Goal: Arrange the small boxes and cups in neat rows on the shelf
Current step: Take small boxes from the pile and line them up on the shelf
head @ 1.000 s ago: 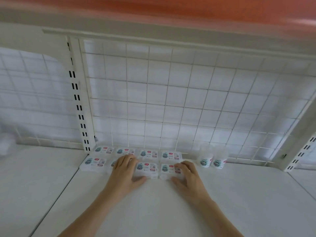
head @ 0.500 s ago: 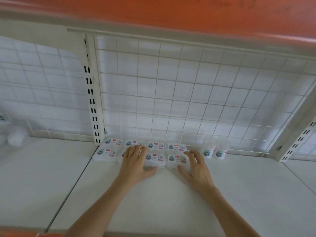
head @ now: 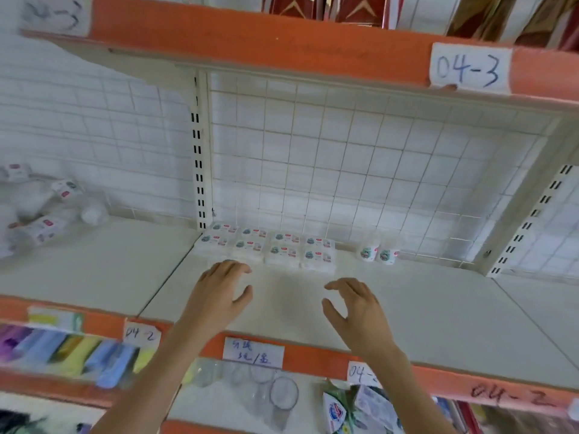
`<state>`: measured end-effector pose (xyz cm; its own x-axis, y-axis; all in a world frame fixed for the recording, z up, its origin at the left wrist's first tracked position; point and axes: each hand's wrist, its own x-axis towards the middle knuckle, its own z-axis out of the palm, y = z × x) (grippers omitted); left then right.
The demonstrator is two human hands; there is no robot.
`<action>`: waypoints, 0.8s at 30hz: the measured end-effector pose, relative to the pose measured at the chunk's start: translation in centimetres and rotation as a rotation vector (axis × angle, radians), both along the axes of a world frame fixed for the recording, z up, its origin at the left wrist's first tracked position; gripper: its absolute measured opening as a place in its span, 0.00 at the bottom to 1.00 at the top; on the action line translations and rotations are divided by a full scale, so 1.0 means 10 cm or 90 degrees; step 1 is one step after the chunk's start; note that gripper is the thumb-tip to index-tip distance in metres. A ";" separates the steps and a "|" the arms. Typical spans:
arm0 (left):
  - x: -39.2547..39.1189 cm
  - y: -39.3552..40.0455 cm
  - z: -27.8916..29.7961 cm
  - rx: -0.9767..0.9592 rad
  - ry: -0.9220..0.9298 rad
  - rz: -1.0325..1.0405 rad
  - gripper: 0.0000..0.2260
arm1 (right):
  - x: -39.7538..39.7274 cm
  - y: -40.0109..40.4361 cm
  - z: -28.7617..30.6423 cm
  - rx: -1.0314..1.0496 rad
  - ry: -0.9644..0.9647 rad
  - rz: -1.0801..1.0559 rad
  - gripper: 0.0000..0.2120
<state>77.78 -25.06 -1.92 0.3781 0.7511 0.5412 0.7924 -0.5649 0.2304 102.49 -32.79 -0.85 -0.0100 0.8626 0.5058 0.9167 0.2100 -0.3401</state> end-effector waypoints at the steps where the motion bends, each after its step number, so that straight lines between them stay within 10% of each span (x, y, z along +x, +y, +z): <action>1: -0.04 -0.17 0.00 0.002 0.003 0.013 0.17 | -0.04 -0.11 -0.01 0.002 -0.006 0.021 0.18; 24: -1.61 -3.71 -1.07 -0.242 0.023 0.481 0.14 | -1.79 -1.89 -1.08 -0.199 -0.071 0.439 0.17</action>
